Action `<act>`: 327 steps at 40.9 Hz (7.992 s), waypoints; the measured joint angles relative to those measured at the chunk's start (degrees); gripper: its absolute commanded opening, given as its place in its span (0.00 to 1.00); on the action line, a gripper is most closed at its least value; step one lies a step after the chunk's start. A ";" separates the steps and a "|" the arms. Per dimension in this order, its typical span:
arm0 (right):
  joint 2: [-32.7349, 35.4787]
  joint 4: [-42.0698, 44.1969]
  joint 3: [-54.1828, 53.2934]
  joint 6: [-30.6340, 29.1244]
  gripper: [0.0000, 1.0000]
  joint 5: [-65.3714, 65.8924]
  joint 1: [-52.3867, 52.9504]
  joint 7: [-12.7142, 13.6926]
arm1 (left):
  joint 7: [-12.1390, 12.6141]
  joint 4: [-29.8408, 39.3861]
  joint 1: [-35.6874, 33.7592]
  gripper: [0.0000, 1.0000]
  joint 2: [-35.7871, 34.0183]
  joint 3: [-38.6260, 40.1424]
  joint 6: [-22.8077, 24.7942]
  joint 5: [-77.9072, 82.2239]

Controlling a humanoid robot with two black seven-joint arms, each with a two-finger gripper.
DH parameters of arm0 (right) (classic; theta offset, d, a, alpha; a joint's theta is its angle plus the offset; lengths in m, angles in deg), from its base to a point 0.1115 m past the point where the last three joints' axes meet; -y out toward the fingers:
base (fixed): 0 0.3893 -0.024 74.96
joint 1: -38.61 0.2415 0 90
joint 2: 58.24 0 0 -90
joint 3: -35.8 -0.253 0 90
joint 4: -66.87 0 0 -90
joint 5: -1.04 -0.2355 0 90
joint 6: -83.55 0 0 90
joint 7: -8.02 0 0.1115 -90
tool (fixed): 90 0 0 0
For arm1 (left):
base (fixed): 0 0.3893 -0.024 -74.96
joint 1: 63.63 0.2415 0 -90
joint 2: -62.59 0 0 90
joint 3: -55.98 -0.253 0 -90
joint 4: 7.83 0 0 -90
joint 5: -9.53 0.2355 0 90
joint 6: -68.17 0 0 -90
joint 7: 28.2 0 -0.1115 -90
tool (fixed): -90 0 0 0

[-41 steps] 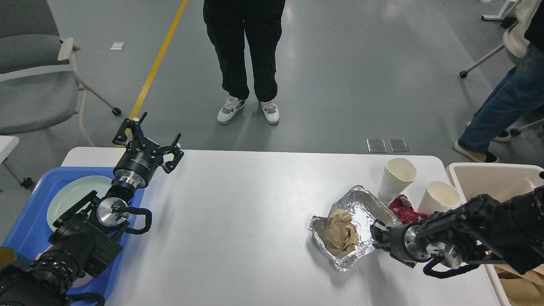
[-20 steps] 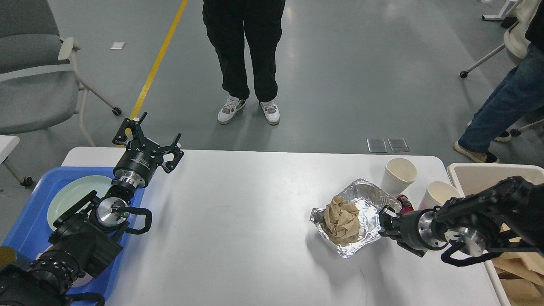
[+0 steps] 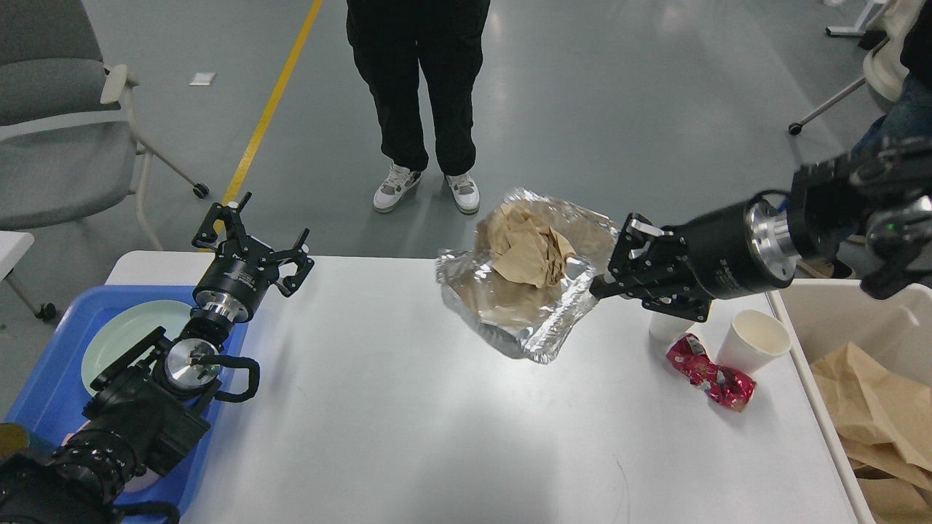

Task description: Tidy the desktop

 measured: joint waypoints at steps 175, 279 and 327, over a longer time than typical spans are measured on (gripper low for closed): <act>-1.82 62.22 -9.91 12.25 0.29 15.47 -66.86 6.61 | 0.04 0.06 -0.04 0.97 0.01 0.00 0.01 -0.01; -4.67 90.49 3.83 20.80 1.00 2.93 -89.60 10.60 | 0.00 0.00 -0.01 0.97 0.01 0.00 0.01 0.00; -9.06 37.80 3.40 2.72 1.00 12.43 -30.74 9.76 | 0.06 0.06 -0.03 0.97 0.01 0.00 0.01 -0.02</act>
